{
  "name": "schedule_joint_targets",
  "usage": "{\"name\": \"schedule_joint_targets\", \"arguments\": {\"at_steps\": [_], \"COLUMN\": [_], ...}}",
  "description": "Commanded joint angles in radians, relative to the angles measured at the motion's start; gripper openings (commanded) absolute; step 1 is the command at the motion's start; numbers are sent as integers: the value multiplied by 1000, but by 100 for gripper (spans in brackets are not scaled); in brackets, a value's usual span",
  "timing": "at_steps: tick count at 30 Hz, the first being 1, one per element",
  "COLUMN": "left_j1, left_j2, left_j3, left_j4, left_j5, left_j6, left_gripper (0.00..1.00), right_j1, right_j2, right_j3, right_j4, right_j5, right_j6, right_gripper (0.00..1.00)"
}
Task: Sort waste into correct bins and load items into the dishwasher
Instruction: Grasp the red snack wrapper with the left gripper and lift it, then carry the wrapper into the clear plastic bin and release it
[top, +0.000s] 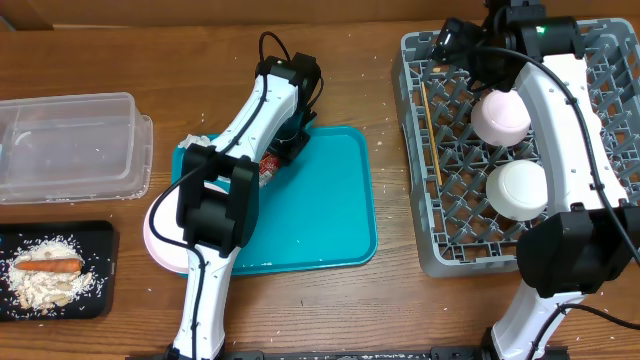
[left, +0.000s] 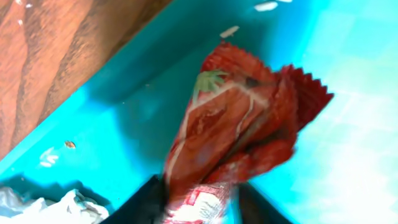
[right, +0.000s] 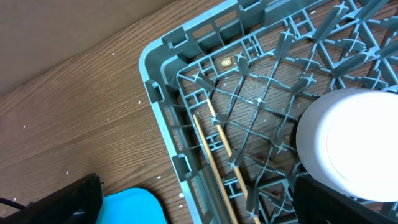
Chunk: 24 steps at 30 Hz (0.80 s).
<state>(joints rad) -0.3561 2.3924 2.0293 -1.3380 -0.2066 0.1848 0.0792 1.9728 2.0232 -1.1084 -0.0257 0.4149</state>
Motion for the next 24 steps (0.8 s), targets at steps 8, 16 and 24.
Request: {"name": "schedule_joint_targets", "arguments": {"at_steps": [8,16,24], "left_j1": [-6,56,281], "left_j2": [12,-49,-124], "left_j3": [64,335,527], "left_j4": [-67,-124,-123], "left_j5": [-3,-84,-93], "left_j6": [-45,-229,-531], "left_gripper": [4,4,4], "right_j1": [-1,-1,-1], "right_j2": [-1,-1,-1], "right_j3": [7,7,7], "right_j4": [6,6,6], "right_j5": [6,6,6], "right_j6": [1,1,1], "right_gripper": [100,100,100]}}
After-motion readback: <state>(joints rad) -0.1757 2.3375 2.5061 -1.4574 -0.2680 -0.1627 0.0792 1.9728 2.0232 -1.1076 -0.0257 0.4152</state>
